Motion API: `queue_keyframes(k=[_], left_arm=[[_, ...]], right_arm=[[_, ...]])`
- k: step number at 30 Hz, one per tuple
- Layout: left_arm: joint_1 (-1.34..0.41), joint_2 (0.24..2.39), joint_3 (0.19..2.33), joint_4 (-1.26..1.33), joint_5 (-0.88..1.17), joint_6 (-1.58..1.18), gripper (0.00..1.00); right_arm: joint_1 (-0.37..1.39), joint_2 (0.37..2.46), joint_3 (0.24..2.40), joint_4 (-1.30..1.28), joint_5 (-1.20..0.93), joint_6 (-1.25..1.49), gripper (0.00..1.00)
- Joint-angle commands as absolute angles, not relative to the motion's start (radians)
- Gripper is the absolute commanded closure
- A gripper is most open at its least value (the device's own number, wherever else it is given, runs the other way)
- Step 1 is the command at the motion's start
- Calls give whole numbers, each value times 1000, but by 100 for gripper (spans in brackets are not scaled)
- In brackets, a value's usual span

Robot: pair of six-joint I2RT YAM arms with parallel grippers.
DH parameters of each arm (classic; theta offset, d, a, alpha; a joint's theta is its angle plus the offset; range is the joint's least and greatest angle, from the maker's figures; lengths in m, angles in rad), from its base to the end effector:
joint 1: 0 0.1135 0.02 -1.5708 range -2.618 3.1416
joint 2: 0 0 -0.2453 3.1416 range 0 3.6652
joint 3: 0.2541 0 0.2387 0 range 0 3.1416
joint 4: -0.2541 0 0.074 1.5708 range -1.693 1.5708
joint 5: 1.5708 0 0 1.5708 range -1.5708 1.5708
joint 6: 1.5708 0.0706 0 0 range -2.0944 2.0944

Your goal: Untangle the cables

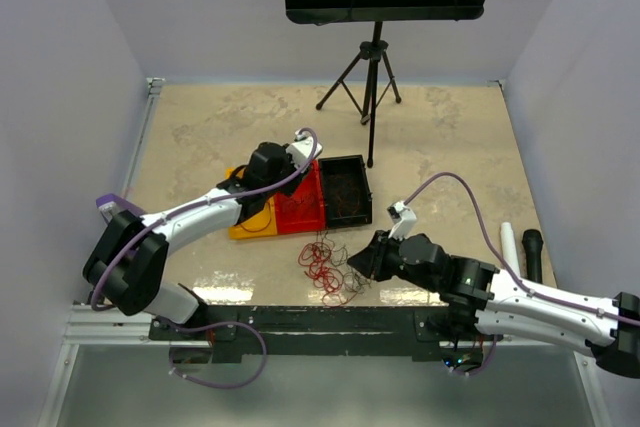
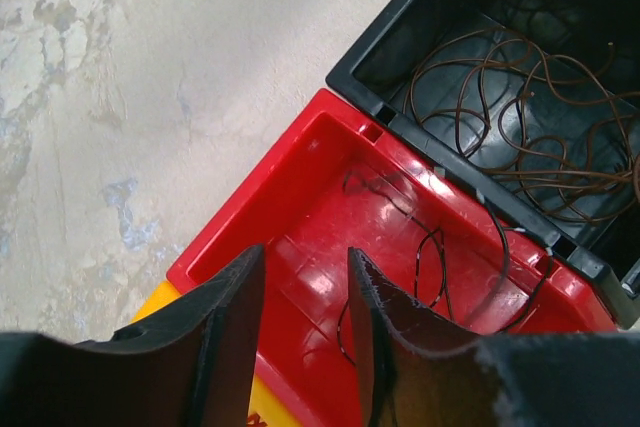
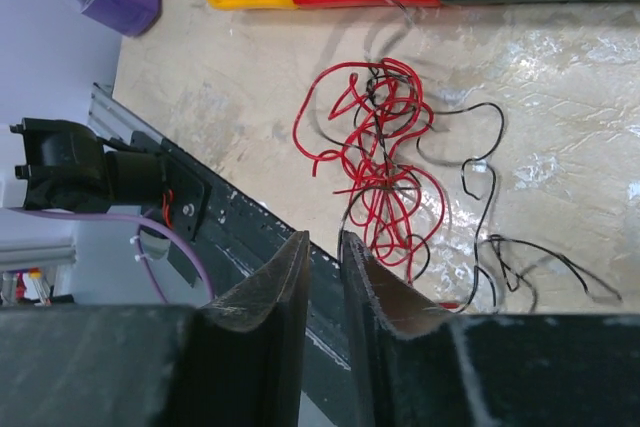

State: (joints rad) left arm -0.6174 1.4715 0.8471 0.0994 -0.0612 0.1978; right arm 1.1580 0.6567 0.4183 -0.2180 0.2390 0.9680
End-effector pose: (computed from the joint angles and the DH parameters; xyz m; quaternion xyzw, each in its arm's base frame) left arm 0.2824 -0.1952 0.1988 0.3293 0.8011 -0.0780 0.4937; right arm 0.0925 0.1695 0.2042 -0.0172 0.8449 0.4096 0.3437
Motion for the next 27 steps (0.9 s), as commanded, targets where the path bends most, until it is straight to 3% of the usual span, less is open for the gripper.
queue_keyframes(k=[1,7,10,15,21,23,27], left_arm=[[-618,1410,845,66,-81,164,55],[-589,1390,847,2,-88,91,36],[-581,1382,857,-64,-74,87,30],[-539,1335,861,-112,-38,72,27],[-471,1237,882,-135,155,63,26],[-471,1220,911,-155,176,63,18],[-468,1226,1009,-296,202,67,2]], right_arm=[[1160,632,449,-230,232,974,73],[1160,623,471,-247,229,980,55],[1160,633,477,-253,227,980,52],[1160,650,502,-258,238,968,50],[1160,666,567,-238,327,957,55],[1160,727,609,-189,353,919,53],[1158,1010,796,-138,445,815,40]])
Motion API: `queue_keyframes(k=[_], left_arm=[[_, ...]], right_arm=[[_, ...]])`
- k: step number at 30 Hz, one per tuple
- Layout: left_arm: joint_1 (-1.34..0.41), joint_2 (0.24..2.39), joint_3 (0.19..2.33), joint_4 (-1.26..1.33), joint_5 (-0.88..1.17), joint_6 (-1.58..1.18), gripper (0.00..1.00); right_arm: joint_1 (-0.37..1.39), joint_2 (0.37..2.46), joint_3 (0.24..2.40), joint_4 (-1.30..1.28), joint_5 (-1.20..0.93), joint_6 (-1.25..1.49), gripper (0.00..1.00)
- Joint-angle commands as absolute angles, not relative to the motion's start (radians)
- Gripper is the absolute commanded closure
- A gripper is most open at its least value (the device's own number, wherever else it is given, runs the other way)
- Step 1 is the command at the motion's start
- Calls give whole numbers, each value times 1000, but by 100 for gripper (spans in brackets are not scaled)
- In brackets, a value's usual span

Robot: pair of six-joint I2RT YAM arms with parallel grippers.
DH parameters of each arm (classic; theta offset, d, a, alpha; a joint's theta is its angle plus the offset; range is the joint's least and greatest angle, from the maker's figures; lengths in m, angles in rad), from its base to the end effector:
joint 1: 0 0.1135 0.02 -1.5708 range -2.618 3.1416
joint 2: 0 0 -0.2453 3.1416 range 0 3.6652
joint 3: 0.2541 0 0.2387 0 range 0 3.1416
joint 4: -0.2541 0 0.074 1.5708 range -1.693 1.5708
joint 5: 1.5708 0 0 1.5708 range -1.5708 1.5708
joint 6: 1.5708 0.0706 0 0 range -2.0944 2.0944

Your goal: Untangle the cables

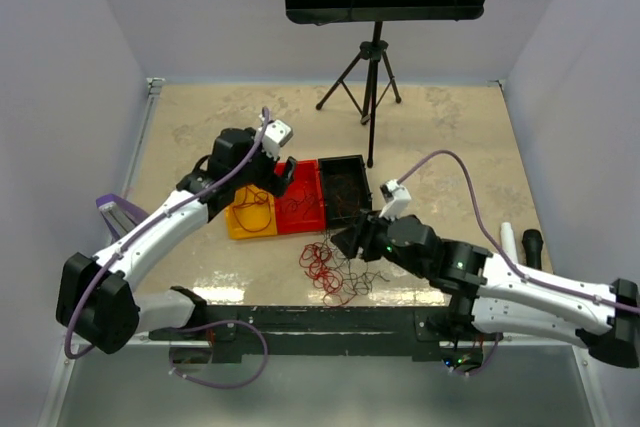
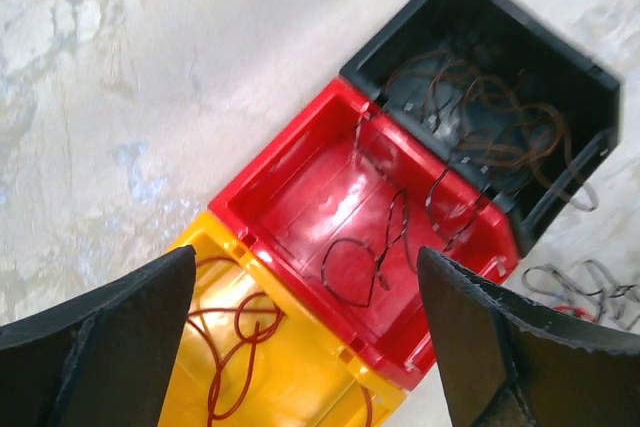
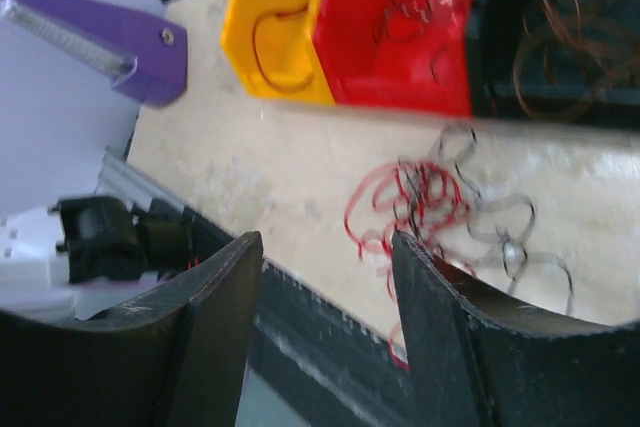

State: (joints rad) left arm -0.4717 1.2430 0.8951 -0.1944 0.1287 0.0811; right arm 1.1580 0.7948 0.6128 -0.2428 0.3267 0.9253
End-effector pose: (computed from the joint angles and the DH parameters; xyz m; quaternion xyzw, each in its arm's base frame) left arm 0.2649 -0.1453 0.2491 0.2675 0.8272 -0.1502 0.4707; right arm 0.1069 0.1875 0.2477 -0.0087 0.8337 0.3928 0.3880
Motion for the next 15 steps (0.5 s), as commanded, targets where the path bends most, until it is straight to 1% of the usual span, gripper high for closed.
queue_keyframes(k=[1,2,4,7,10,13,15], left_arm=[[-468,1229,1044,-346,204,78,0],[-460,1229,1069,-376,198,78,0],[-407,1217,1121,-403,198,63,0],[-312,1227,1199,-440,203,28,0],[-203,1253,1290,-492,210,8,0],[-91,1278,1368,-520,279,-28,0],[-58,1298,1416,-538,284,-20,0]], right_arm=[[1157,1093,848,-137,471,796,38],[1151,1158,891,-124,498,769,37],[1117,1271,948,-69,503,723,36],[1046,1392,998,44,470,680,41],[1011,1492,1049,90,483,647,49],[1008,1581,1100,112,502,623,57],[1006,1627,1141,118,505,614,63]])
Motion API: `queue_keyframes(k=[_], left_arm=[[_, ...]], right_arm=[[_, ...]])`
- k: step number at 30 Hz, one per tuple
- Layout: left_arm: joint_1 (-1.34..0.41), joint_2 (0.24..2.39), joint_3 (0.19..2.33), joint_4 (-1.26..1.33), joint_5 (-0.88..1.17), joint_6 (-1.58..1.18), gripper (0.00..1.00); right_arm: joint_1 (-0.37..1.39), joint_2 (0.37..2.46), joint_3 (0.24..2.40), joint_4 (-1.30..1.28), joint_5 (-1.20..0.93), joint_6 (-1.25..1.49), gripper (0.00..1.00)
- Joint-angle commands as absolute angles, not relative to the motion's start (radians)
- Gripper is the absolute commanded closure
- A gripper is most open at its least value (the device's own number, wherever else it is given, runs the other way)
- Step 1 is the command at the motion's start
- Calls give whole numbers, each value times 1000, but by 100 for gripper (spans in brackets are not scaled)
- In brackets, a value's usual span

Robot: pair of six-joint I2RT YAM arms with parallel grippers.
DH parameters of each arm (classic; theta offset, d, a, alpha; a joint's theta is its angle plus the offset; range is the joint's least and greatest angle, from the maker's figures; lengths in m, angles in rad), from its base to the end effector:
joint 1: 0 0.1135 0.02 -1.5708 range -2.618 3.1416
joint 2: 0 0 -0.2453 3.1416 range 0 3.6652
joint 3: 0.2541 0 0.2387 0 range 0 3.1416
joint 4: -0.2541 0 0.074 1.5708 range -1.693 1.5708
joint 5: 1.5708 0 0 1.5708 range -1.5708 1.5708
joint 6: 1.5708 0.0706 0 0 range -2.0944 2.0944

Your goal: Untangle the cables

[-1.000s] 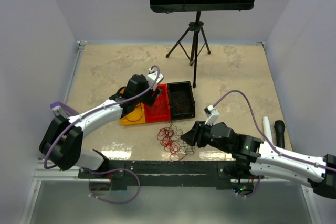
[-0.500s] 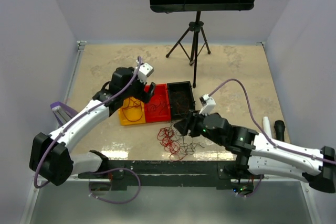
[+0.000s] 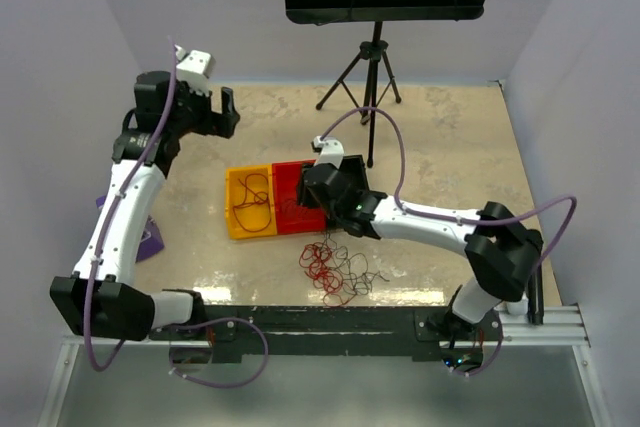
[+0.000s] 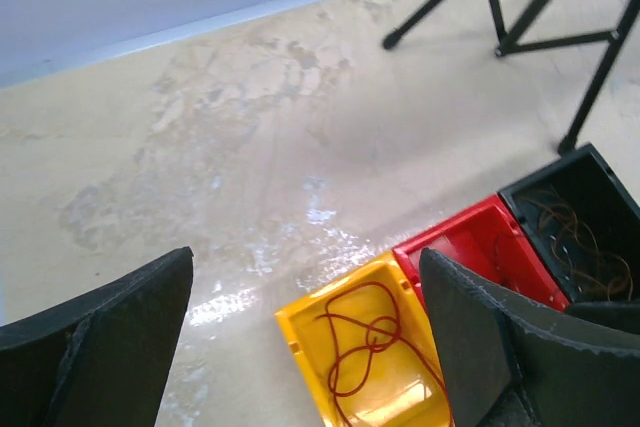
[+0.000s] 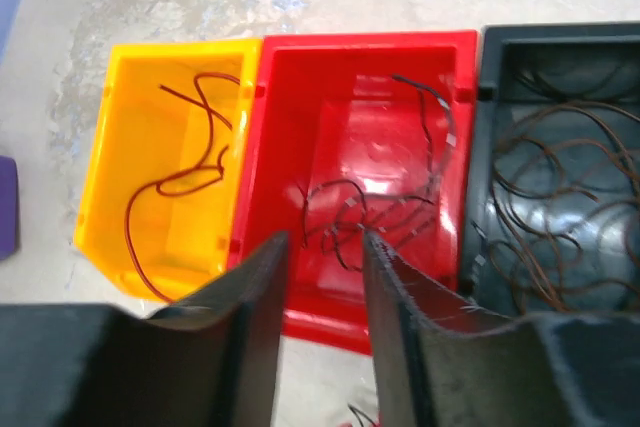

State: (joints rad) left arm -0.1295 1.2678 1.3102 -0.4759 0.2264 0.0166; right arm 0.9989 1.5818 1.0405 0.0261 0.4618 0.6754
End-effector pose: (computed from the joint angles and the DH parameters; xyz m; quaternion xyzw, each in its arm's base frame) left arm 0.3001 -0.0551 0.3574 0.1218 0.8306 -0.1252 0.5288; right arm 0.2273 0.2950 0.2236 -0.0217 0.8486 0.2318 0.4751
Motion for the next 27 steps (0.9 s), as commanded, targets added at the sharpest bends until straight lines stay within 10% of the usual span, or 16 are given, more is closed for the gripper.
queue_keyframes(k=[1,14,27], left_arm=[[-48,1311,1440,-552,284,-20,0],[-25,1325,1491,-558,360,-12,0],[-26,1333,1529,-690,440,95,0]], right_arm=[[1005,1653,1150,118,506,612,64],[1012,1842,1198,112,430,667,67],[1012,1637,1289,-78,296,610,14]])
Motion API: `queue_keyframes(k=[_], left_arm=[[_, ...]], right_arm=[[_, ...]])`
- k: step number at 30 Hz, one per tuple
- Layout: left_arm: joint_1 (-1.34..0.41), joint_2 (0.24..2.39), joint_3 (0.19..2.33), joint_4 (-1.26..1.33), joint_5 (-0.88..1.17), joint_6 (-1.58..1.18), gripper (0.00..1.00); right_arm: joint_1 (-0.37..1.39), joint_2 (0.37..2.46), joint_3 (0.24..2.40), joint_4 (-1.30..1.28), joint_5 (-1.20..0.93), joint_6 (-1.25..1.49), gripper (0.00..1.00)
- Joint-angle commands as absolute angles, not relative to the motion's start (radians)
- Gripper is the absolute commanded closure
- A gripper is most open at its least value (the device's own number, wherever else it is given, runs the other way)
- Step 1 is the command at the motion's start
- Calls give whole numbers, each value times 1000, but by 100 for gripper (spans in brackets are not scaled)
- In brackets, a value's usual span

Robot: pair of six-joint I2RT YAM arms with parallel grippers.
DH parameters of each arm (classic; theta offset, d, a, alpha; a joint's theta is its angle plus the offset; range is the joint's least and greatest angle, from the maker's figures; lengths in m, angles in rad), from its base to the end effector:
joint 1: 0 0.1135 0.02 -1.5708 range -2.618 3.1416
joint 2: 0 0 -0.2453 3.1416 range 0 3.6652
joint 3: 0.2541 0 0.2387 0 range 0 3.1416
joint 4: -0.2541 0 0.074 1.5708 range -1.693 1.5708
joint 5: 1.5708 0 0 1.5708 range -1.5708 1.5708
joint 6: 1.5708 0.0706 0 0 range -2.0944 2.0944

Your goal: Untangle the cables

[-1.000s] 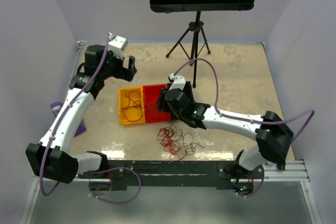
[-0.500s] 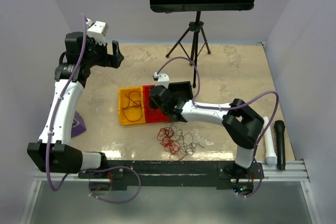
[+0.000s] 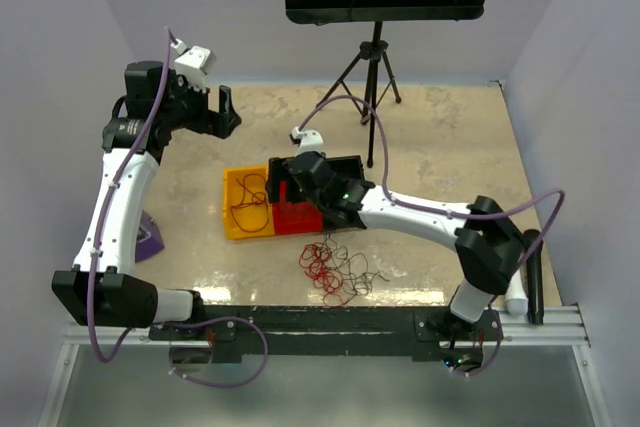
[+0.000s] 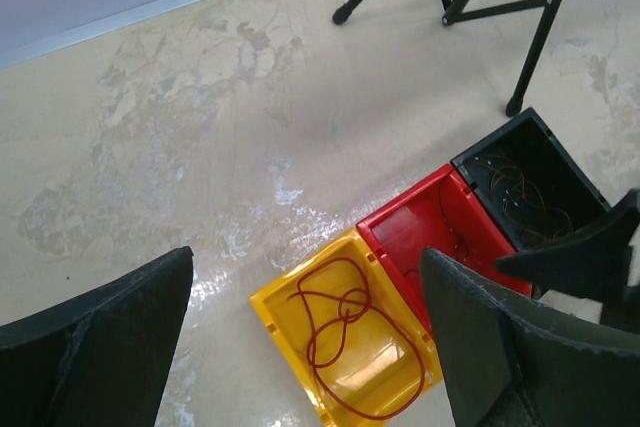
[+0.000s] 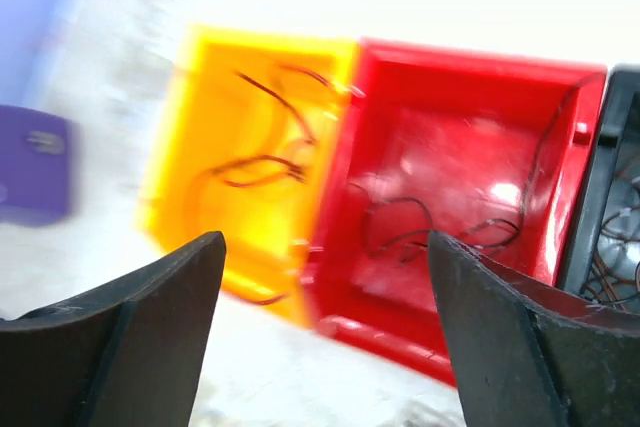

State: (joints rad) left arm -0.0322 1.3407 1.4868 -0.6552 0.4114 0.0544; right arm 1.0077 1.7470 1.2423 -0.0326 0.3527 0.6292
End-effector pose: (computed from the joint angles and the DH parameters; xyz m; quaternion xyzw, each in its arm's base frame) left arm 0.3039 -0.0380 0.3777 0.1399 0.8389 -0.1706 0.4975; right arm 0.2420 0.3377 0.2240 -0.0759 0.8570 0.2509 0.4437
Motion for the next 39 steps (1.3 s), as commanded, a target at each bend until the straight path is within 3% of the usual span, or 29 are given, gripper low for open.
queue_keyframes(k=[1,11,17,30,39], left_arm=[[-26,1330,1528,-692,440,100,0],[-34,1307,1468,-738,541,199,0],[-188,1243,1324,-749,541,301,0],[-218,1175,1197,-770,643,347,0],[-218,1155,1170,-776,643,359,1]], right_arm=[[1012,1623,1278,-84,295,614,13],[1023,1395,1019,-150,294,689,17],[1132,1232,763,-167,302,836,21],[1160,1247,660,-83,382,884,34],[1161,1339,675,-43,449,884,65]])
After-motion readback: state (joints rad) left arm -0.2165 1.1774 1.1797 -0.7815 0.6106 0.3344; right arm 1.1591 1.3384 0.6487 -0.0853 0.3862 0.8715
